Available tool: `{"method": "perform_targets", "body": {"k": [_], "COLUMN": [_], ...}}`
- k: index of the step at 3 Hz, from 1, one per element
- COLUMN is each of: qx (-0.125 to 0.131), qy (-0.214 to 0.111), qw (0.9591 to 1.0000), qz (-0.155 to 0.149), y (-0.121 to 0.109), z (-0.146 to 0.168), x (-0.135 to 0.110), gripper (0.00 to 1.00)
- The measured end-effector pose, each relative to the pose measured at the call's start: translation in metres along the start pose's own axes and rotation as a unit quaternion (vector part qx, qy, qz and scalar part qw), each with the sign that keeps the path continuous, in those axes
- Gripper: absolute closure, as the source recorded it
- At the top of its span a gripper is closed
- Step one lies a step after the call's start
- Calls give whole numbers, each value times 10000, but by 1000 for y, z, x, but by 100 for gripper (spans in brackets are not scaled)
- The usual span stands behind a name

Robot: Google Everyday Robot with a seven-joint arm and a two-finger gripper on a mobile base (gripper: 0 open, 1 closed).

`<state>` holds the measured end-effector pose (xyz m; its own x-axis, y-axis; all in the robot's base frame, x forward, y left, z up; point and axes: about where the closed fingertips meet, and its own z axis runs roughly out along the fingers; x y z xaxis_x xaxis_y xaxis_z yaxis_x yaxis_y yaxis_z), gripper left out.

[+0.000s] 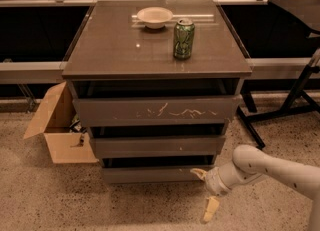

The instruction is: Open bottom drawer

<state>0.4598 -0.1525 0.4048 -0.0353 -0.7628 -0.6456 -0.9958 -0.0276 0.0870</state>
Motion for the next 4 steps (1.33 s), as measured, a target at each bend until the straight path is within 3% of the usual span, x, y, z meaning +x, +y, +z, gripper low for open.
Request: {"method": "perform_targets", "body": {"k": [2, 4], "qx": [-29, 182], "qy": [329, 485], "qw": [9995, 9985], "qz": [-8, -192], "y": [-37, -80], "z": [57, 91], "x": [65, 97], "gripper": [0, 0]}}
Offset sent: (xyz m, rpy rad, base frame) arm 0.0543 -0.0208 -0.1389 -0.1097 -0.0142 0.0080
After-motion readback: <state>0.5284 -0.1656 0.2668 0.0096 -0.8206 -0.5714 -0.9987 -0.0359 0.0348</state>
